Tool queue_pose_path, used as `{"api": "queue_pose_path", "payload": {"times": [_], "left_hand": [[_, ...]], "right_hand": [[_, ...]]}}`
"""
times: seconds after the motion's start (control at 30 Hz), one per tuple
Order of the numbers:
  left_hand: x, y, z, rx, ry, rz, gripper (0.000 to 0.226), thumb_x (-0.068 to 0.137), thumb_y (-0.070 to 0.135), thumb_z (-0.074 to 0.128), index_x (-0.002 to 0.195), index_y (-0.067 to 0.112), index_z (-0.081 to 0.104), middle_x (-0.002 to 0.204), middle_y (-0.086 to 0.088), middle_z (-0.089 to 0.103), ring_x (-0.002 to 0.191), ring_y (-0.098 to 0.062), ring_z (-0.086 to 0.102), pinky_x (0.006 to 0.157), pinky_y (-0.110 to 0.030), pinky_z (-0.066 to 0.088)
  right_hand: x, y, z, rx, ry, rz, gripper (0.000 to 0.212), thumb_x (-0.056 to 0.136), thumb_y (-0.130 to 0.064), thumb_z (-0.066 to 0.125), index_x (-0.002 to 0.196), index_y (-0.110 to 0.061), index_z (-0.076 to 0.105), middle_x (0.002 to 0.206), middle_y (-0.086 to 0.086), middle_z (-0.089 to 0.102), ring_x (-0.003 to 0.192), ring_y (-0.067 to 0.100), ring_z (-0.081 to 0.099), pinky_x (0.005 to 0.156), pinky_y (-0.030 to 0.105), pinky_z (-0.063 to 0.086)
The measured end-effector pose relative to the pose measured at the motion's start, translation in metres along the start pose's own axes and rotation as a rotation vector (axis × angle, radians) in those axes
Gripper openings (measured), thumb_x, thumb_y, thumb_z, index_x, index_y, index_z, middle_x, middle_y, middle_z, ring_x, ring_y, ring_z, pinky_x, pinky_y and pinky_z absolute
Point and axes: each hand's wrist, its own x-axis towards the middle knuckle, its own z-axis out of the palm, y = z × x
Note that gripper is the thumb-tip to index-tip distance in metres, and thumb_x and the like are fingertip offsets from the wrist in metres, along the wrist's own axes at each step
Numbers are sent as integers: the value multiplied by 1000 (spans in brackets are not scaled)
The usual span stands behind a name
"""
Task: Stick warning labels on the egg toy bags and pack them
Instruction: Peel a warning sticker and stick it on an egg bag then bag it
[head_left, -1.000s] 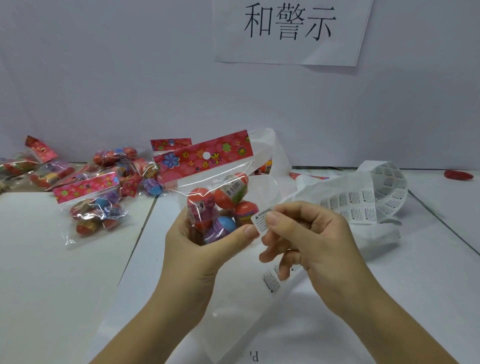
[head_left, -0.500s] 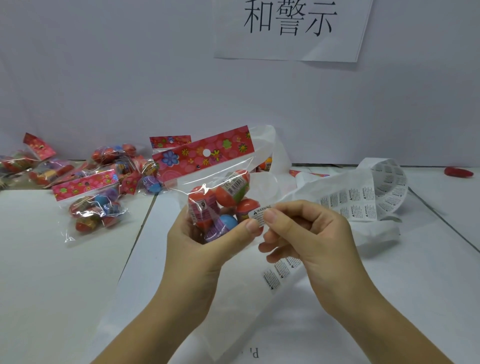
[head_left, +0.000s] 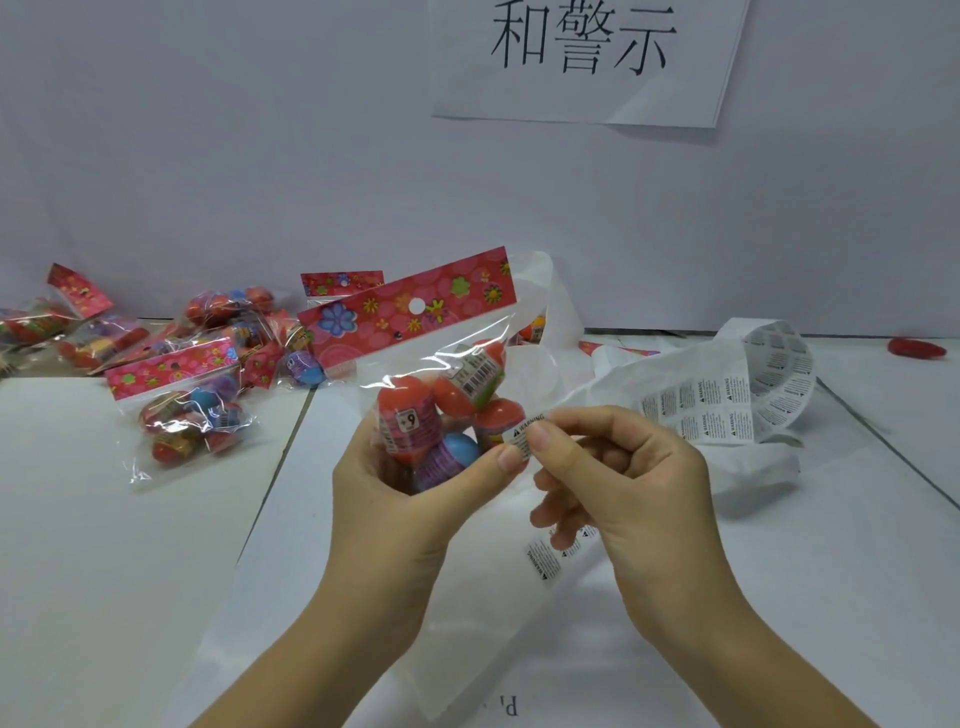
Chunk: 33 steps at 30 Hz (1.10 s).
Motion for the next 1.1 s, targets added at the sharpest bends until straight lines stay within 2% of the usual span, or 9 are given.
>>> {"api": "queue_pose_path", "payload": {"times": [0.17,0.2,0.33,0.5,0.7,0.8,0.93,1.0,1.1], "left_hand": [[1,-1,-1,-7,35,-18,64,41,26,95,100,27,72,103,-7,75,99,-30,71,85,-40,58],[2,-1,-2,-19,35,-27,63,40,25,96,98,28,72,103,-7,76,99,-29,72,83,-38,59],[3,-1,-2,-62,-30,-39,47,44,26,88,89,30,74,100,-9,76,95,-30,73,75,-30,59],[1,-3,-1,-51,-62,-60,52,46,25,88,95,23,73,102,-11,75,96,-32,72,76,-34,59],[-1,1,0,-76,-69,-74,55,43,21,90,96,22,74,100,-9,76,93,-28,73,71,-28,59],[-2,2,2,-82,-68,-98,52,41,19,93,90,25,75,97,-7,76,91,-26,74,67,-25,58],[-1,3,2,-81,-68,-120,53,41,21,90,90,27,75,97,-7,76,91,-27,74,69,-26,59],[-1,5,2,-98,-67,-123,50,40,24,87,88,30,76,97,-8,76,90,-26,74,70,-27,59],[0,6,1,-113,-101,-127,48,43,21,87,89,28,76,96,-10,76,88,-26,74,68,-26,58]], "right_hand": [[1,3,-2,24,45,16,54,54,-40,85,103,-34,61,52,0,58,37,14,52,38,23,42],[2,2,-4,38,57,17,53,59,-36,89,104,-34,61,51,-2,54,37,13,48,38,23,40],[9,0,-10,118,23,4,16,69,-37,71,85,-34,70,51,-3,47,38,11,38,36,22,33],[9,2,-8,-83,-72,-45,28,69,-58,77,74,-32,70,50,-10,43,44,7,36,41,18,33],[7,10,-5,-138,-79,-197,20,80,-45,59,67,-30,61,51,-13,48,46,2,40,46,12,35],[6,15,-5,-206,-36,-270,28,86,-44,58,69,-21,57,53,-9,46,49,3,39,47,16,36],[6,17,-4,-268,13,-314,27,89,-44,50,74,-23,57,55,-8,49,51,5,43,48,23,40],[7,16,-7,-231,31,-278,34,91,-51,47,74,-23,57,54,-7,50,51,5,44,47,23,39],[11,13,-12,-324,-66,-273,60,79,-78,42,72,-19,50,55,-4,48,52,9,43,47,30,39]]}}
